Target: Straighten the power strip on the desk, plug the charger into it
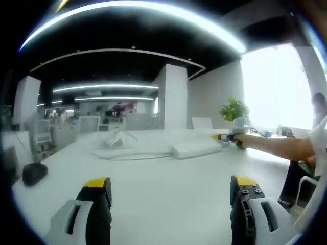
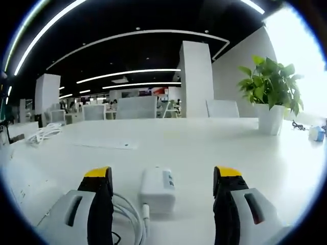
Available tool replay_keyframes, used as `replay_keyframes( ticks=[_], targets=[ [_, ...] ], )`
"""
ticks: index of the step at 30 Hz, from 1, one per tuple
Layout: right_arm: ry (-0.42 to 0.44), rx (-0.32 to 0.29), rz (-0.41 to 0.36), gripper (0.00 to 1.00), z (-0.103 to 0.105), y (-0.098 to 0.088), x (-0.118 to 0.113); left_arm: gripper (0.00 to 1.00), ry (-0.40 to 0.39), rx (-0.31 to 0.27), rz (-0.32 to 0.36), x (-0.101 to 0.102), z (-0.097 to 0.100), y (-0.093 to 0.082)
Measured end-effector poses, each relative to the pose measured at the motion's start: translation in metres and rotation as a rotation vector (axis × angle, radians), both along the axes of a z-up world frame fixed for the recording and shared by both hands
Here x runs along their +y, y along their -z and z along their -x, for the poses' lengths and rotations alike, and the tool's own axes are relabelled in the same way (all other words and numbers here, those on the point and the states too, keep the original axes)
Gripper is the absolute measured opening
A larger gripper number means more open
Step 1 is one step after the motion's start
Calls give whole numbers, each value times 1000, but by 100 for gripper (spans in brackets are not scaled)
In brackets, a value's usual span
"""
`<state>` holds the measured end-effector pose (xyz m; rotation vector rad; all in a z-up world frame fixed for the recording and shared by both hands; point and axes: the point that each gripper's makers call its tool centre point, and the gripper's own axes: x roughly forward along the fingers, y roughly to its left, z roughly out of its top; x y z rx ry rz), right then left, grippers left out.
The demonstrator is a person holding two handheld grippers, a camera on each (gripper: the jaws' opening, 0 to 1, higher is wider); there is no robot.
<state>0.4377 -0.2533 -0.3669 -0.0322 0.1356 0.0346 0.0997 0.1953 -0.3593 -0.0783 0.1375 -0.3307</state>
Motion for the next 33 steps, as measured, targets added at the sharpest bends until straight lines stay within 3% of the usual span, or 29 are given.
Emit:
replay_keyframes(
  ticks=[10,33],
  targets=[
    [-1,36,-13,76,-2,6,0,99,-4,0,2,2,1,1],
    [-45,61,-65,53,-1,11,7,99,-4,4,3,3,2,2]
  ],
)
